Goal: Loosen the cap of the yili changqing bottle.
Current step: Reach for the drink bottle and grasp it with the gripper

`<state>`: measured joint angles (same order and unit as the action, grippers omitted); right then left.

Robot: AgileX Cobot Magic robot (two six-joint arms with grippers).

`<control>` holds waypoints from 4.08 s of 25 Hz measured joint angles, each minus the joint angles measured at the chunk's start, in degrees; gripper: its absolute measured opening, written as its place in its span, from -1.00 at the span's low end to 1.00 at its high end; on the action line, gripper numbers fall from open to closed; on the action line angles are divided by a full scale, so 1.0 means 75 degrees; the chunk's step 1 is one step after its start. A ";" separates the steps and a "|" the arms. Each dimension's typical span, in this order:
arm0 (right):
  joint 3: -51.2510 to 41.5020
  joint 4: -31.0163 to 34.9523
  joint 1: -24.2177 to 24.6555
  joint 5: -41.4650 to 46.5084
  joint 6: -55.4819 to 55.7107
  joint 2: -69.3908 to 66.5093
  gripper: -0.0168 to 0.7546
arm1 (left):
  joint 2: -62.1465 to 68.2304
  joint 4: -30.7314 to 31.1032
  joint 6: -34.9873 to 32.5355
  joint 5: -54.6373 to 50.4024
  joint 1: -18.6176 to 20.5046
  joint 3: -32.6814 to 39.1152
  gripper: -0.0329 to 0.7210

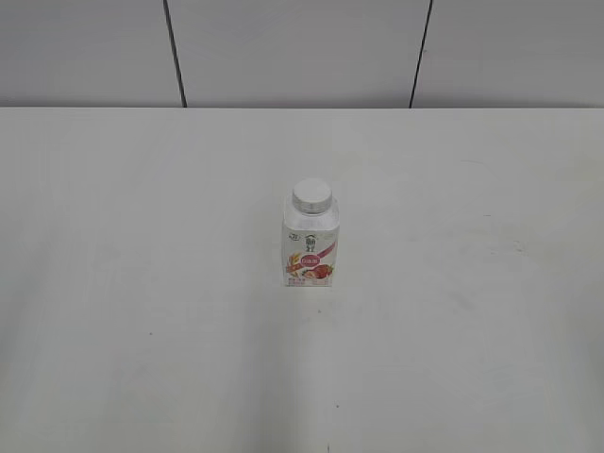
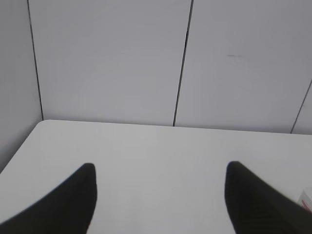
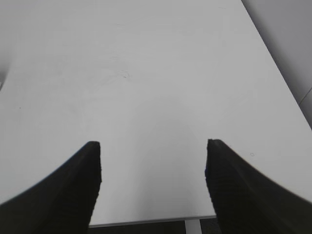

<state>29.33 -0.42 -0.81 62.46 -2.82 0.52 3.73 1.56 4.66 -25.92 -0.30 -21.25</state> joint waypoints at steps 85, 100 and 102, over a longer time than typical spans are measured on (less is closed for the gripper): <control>0.0000 0.0056 0.0000 0.0000 0.0000 0.0000 0.41 | 1.5465 0.9423 0.2152 1.2190 -0.0442 -0.3039 0.59; 0.0000 0.0056 0.0000 0.0000 0.0000 0.0000 0.41 | 1.6580 1.0305 0.3337 1.2094 -0.1591 -0.4954 0.59; 0.0000 0.0056 0.0000 0.0000 0.0000 0.0000 0.41 | 1.6673 1.0329 0.3353 1.2077 -0.1722 -0.5149 0.59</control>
<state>29.33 0.00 -0.81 62.46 -2.82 0.52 128.78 79.03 29.80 64.66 -13.21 -59.87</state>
